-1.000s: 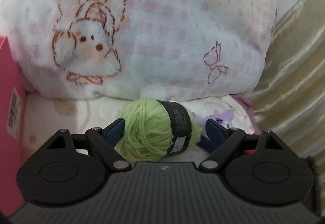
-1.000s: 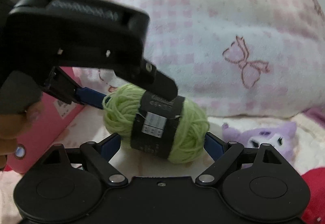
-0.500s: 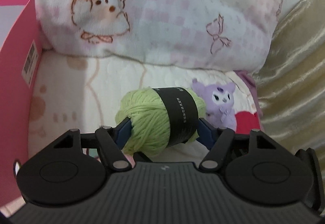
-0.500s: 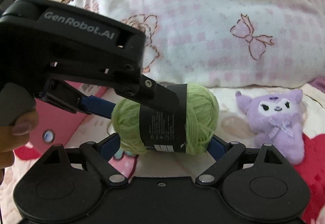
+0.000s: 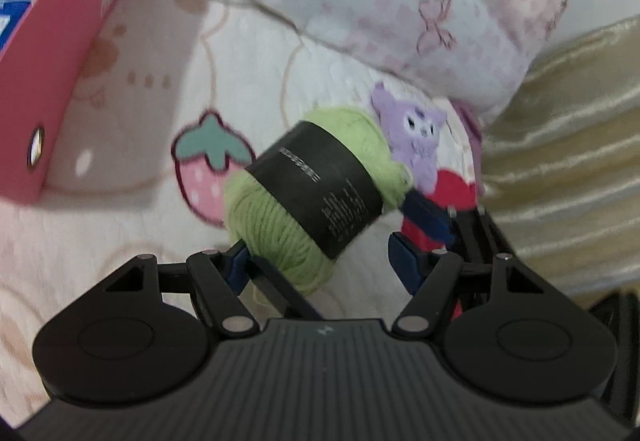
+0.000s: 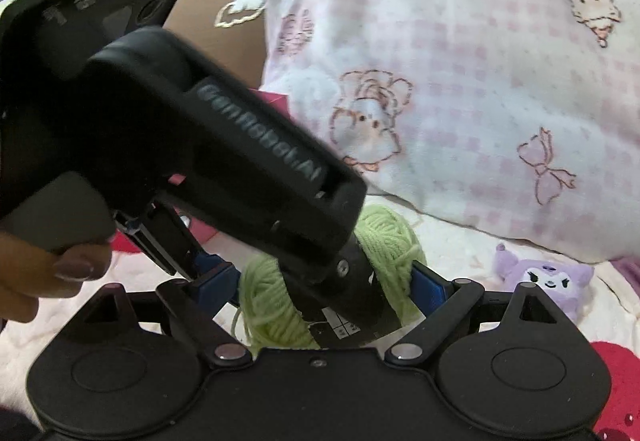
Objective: Organize objects
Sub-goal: 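Close the left gripper around the green yarn ball's black label, then lift the green yarn ball with the left gripper and carry it toward the pink box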
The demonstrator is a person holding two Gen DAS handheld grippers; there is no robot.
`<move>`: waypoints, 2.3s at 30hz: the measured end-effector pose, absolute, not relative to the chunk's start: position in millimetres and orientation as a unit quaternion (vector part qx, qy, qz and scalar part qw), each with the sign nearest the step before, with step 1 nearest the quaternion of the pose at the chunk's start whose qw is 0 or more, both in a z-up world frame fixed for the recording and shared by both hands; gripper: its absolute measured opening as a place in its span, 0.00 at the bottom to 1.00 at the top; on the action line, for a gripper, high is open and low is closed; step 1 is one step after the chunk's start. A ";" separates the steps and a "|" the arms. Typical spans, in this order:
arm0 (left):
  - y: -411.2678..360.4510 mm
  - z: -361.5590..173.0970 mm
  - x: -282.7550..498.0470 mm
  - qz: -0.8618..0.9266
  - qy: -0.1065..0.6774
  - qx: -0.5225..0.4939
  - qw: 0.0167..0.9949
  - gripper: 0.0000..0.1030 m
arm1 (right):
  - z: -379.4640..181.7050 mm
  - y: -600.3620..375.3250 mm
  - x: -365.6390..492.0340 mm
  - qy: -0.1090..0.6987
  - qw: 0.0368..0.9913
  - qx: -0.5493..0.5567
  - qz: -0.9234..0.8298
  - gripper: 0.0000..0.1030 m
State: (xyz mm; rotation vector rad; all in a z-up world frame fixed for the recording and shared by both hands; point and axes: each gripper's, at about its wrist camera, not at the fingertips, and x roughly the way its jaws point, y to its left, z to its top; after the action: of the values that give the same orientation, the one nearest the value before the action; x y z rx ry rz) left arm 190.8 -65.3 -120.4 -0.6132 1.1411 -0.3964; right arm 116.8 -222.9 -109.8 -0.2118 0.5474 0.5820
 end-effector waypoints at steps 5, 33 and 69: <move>-62.0 -128.7 182.9 -0.189 0.538 -0.314 0.759 0.66 | -110.5 -220.6 106.8 0.260 0.909 -0.129 0.300 0.92; -39.9 -142.7 213.0 -0.189 0.451 -0.267 0.830 0.78 | -136.9 -236.6 152.4 0.363 0.905 -0.010 0.223 0.96; -46.0 -118.6 158.4 -0.190 0.517 -0.263 0.792 0.60 | -129.5 -232.9 120.3 0.413 0.862 0.130 0.263 0.86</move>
State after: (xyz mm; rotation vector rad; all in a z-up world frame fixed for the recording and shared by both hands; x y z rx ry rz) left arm 158.4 -46.0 -118.6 -0.5656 1.1118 -0.4084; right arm 120.3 -232.9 -129.5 0.2718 0.8668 0.5513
